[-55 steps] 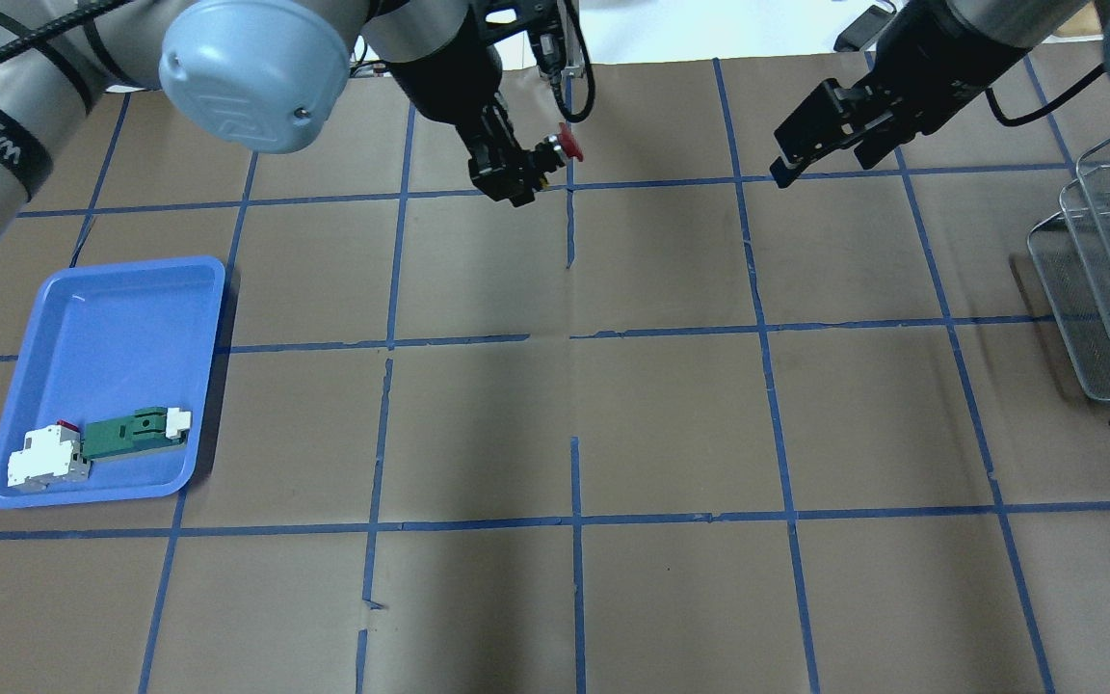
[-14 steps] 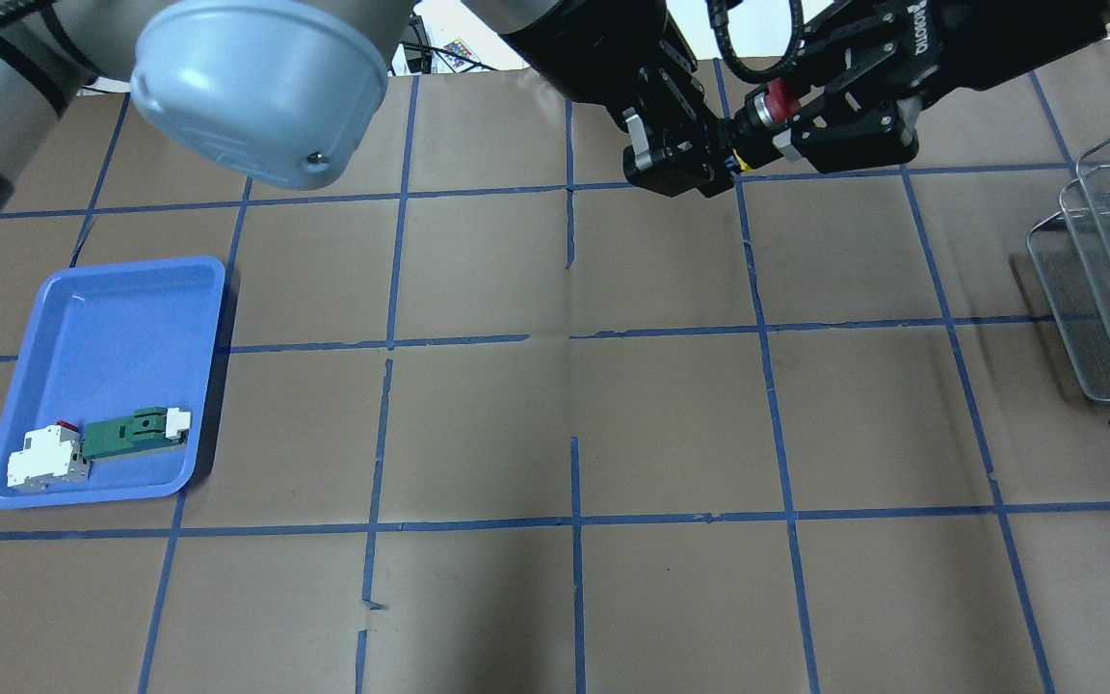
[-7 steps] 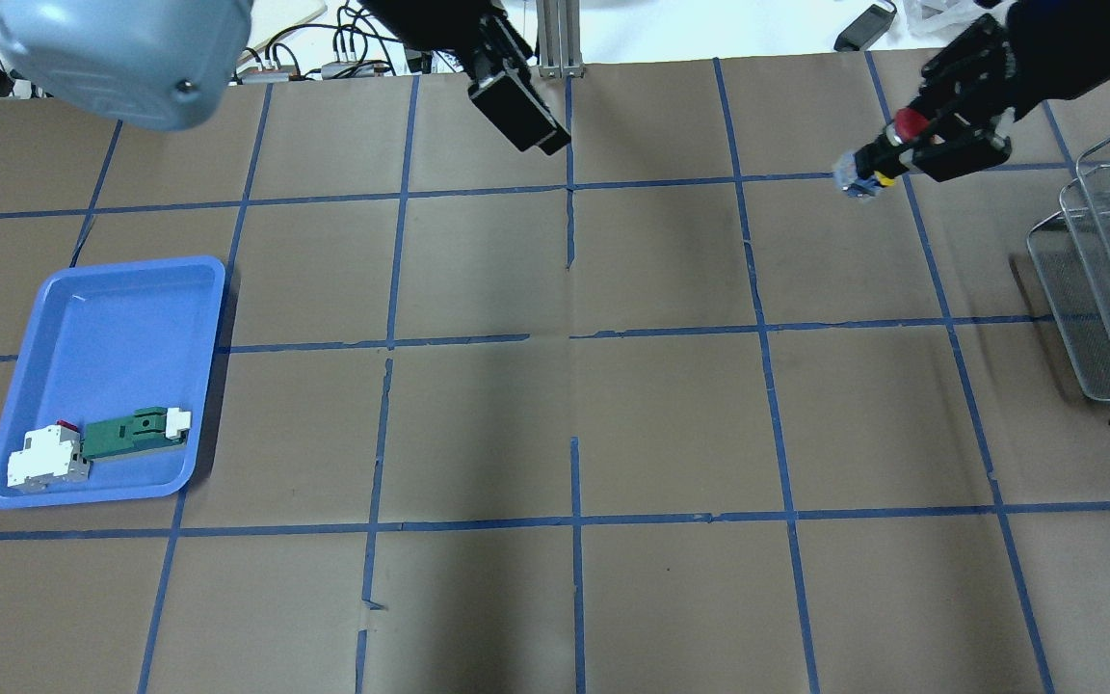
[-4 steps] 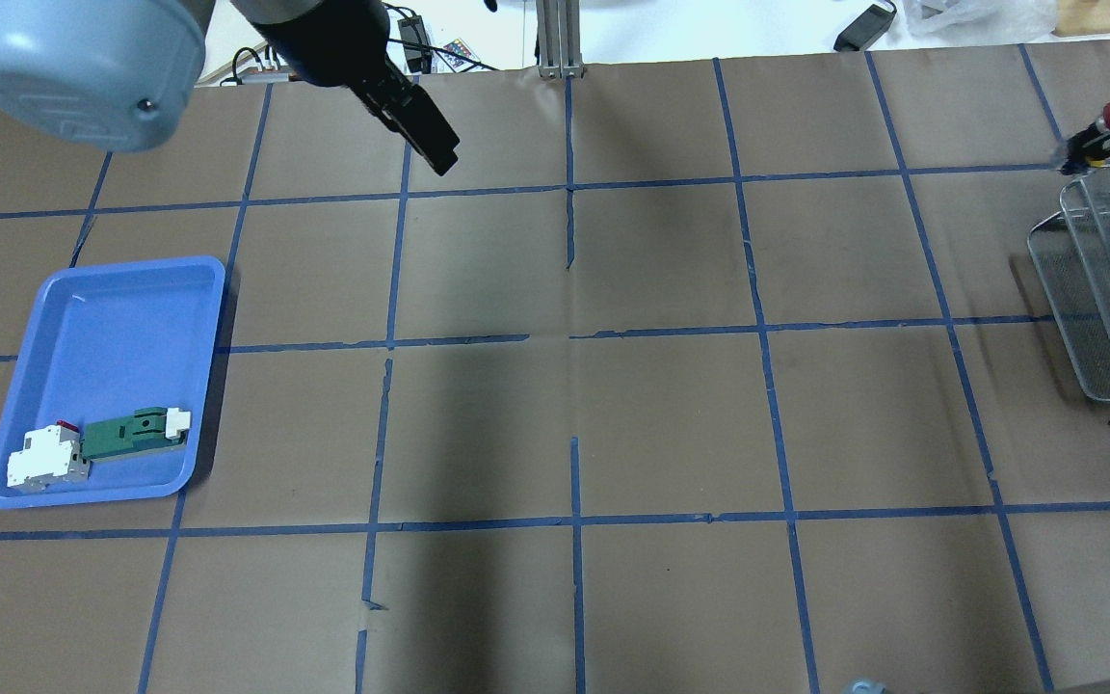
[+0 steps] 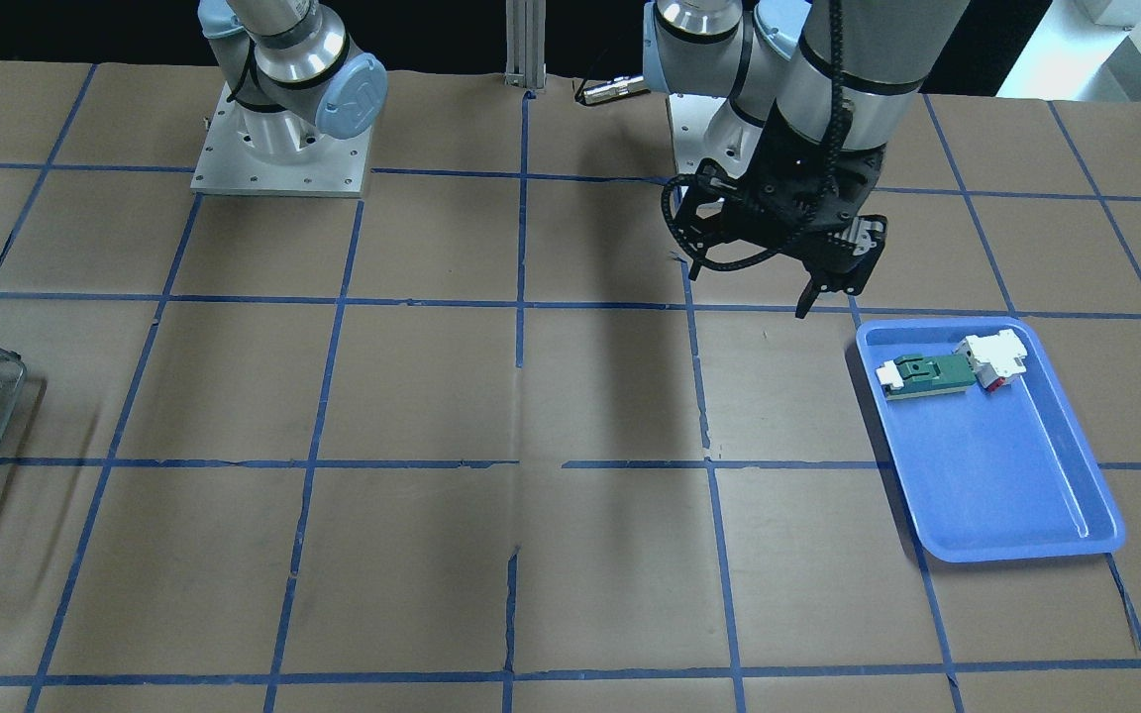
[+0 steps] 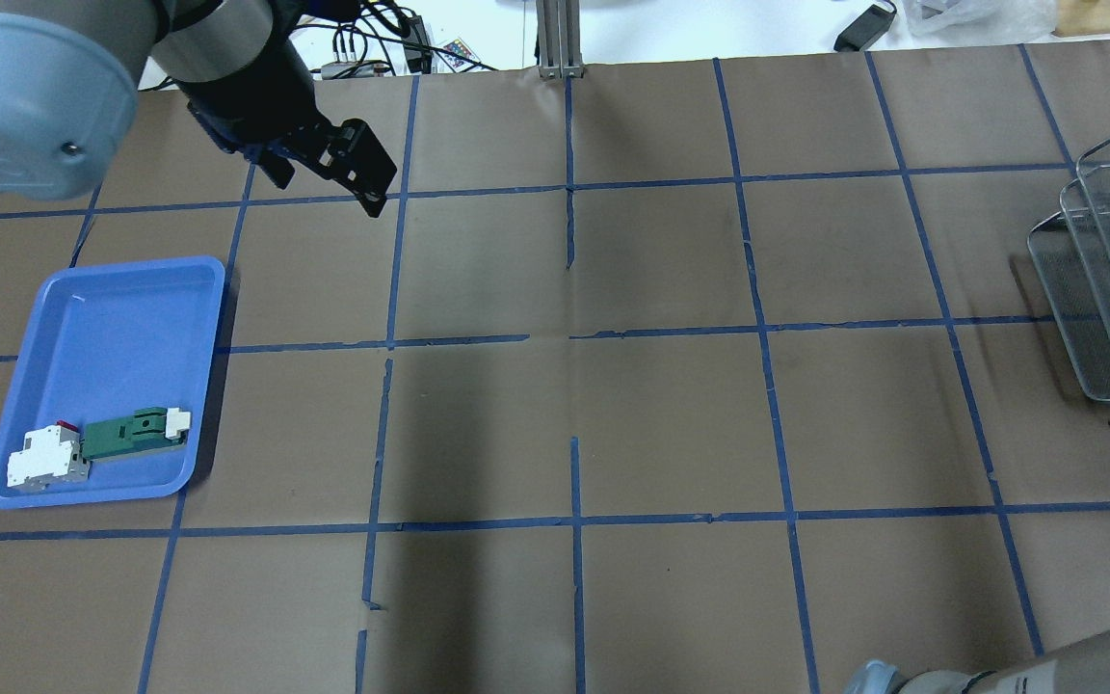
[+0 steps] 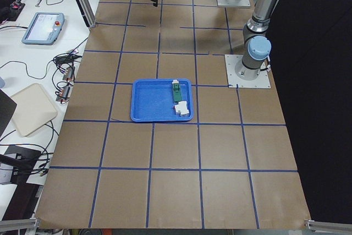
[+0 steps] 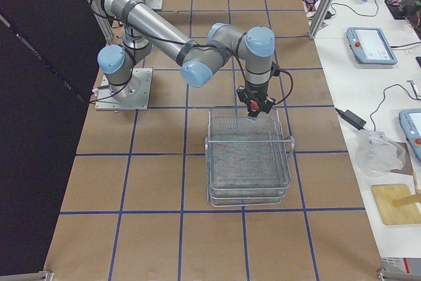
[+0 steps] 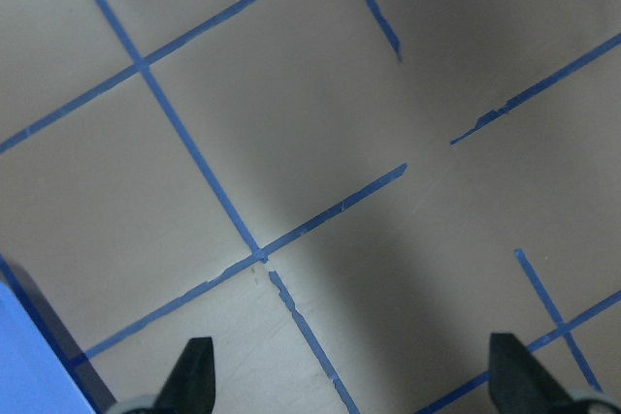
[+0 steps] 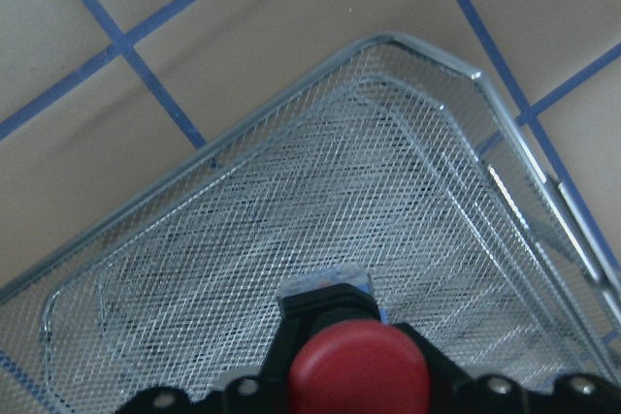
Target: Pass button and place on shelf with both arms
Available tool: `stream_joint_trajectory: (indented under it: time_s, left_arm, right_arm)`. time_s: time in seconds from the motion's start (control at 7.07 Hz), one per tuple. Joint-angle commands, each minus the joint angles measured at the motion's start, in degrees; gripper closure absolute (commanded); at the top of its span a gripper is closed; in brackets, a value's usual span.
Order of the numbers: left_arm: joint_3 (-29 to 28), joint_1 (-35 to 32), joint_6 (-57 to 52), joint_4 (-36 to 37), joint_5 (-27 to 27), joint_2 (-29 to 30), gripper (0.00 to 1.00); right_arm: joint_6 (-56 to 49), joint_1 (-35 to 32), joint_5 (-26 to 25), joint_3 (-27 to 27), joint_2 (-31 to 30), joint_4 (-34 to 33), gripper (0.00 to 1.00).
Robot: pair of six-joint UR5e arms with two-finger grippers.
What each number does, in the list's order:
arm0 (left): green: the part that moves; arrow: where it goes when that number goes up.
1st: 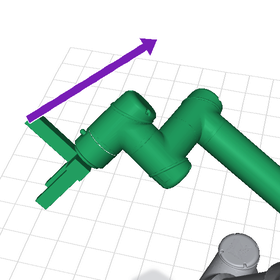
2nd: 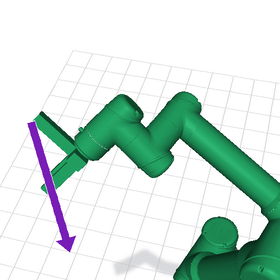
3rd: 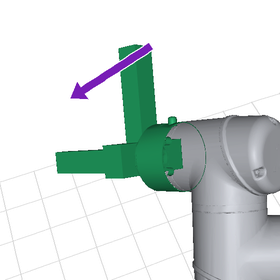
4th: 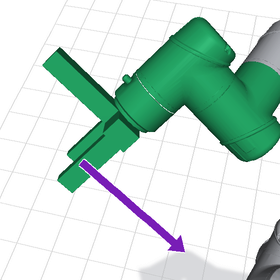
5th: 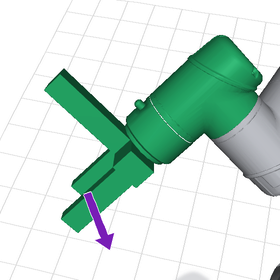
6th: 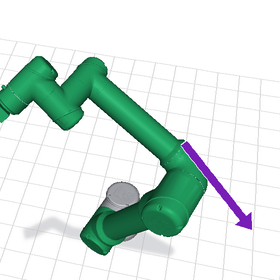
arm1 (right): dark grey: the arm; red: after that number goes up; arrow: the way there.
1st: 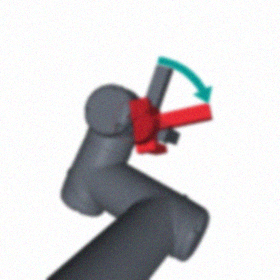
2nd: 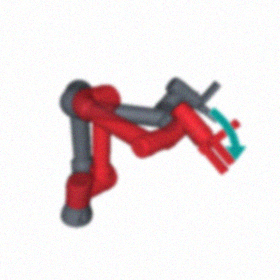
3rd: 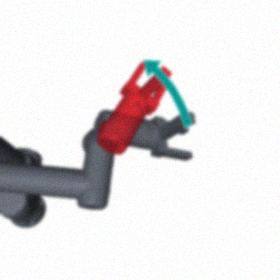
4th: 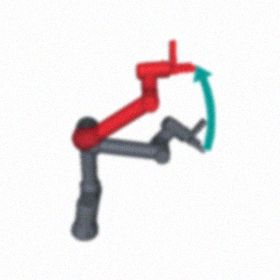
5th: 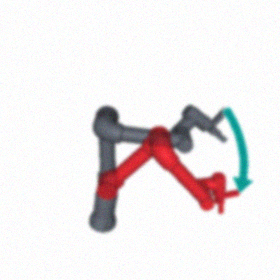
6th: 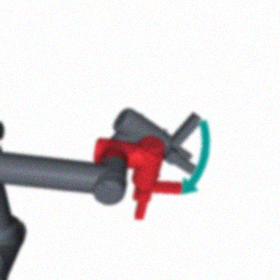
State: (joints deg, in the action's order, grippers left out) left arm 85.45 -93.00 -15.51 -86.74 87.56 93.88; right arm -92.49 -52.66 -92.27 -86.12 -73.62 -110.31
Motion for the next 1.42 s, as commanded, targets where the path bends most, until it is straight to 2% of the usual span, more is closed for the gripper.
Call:
stream_joint_trajectory:
  time_s: [0.0,0.14,0.28,0.42,0.57,0.71,0.99,1.27]
  left_arm:
    - [-2.12,0.81,7.66,-4.30,0.24,0.42,0.00]
    - [-2.30,0.63,10.21,-4.93,0.24,0.77,0.00]
    - [-2.48,0.80,10.32,-4.85,0.06,0.08,0.00]
    - [-2.31,0.89,10.59,-5.02,0.15,-0.10,0.00]
    - [-2.39,0.98,11.55,-5.89,0.41,-0.36,0.00]
    - [-2.65,1.06,11.73,-5.64,0.15,-0.28,0.00]
    - [-5.01,0.98,11.73,-5.72,0.06,0.68,0.00]
    - [-4.33,0.71,11.73,-6.51,0.15,-0.62,0.00]
  right_arm:
    - [-0.06,1.24,-3.53,-0.62,0.24,1.32,0.86]
    - [-0.06,1.68,-3.45,-0.62,0.24,1.50,0.78]
    - [-0.06,1.69,-3.10,-0.71,0.32,1.77,0.58]
    - [0.20,1.69,-3.01,-0.71,0.41,1.86,0.22]
    - [0.81,1.60,-2.83,-0.63,-0.20,2.12,0.05]
    - [0.99,1.25,-2.83,-0.71,-1.60,2.29,0.01]
    - [7.10,0.55,-2.74,-0.89,-6.33,8.59,0.00]
    - [19.73,-7.14,-3.09,-0.89,-11.42,15.96,0.00]
